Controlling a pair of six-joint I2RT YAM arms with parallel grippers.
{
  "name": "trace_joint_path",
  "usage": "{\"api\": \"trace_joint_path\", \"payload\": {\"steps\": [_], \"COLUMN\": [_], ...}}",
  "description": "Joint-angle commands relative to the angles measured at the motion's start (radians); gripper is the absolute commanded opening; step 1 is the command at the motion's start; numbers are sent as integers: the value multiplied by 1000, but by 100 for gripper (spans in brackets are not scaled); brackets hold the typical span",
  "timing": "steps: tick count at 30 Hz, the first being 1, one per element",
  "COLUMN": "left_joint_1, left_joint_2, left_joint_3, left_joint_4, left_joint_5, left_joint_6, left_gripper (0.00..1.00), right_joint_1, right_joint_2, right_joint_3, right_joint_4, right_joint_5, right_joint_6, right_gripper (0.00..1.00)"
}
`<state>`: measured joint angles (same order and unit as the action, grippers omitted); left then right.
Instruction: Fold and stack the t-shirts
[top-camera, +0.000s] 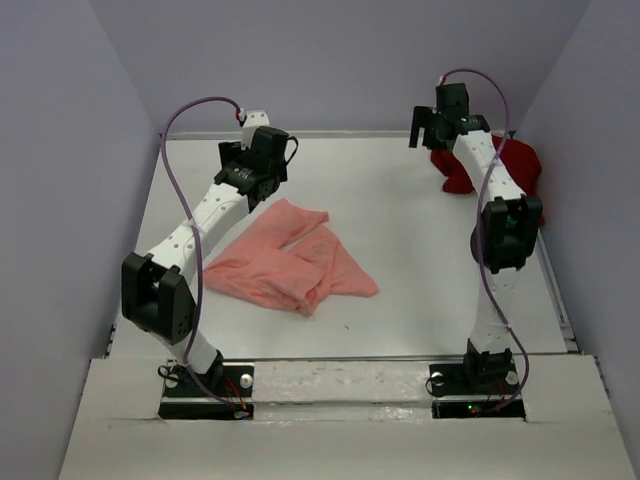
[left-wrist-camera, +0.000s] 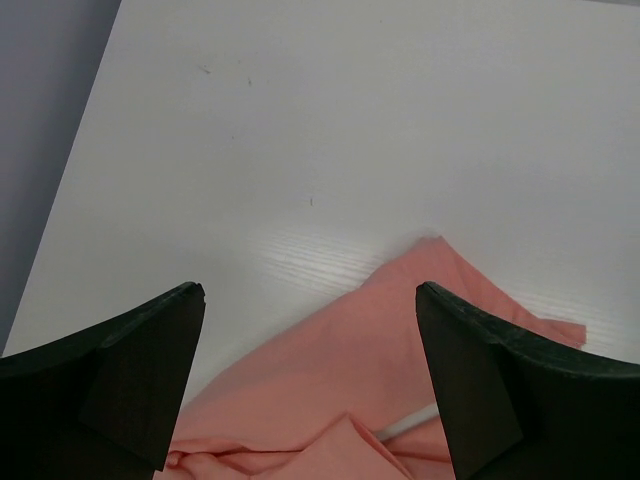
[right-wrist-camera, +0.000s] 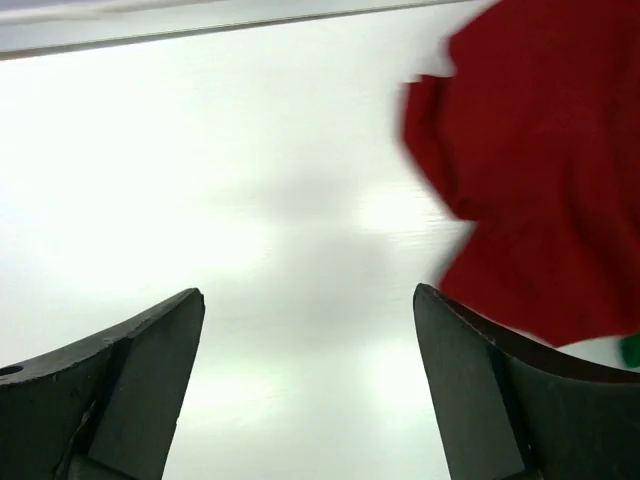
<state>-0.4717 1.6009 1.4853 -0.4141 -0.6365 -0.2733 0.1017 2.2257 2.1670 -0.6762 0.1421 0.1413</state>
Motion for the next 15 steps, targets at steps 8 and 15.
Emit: {"api": "trace_joint_path", "payload": {"steps": [8,15], "left_joint_1": [-25,-38], "left_joint_2": [-88,-70], "left_joint_3": [-28,-11], "left_joint_4": [-85,-144], "left_joint_5": [47,-32], "left_joint_6": [-76,-98], "left_gripper": [99,99], "right_joint_1": [213,260], "right_joint_2": [-806,-808], "right_joint_3": [-1050,-1016], "right_joint_4": [495,256], "right_joint_5": [-256,-297], "right_joint_6": [195,208], "right_gripper": [88,84]}}
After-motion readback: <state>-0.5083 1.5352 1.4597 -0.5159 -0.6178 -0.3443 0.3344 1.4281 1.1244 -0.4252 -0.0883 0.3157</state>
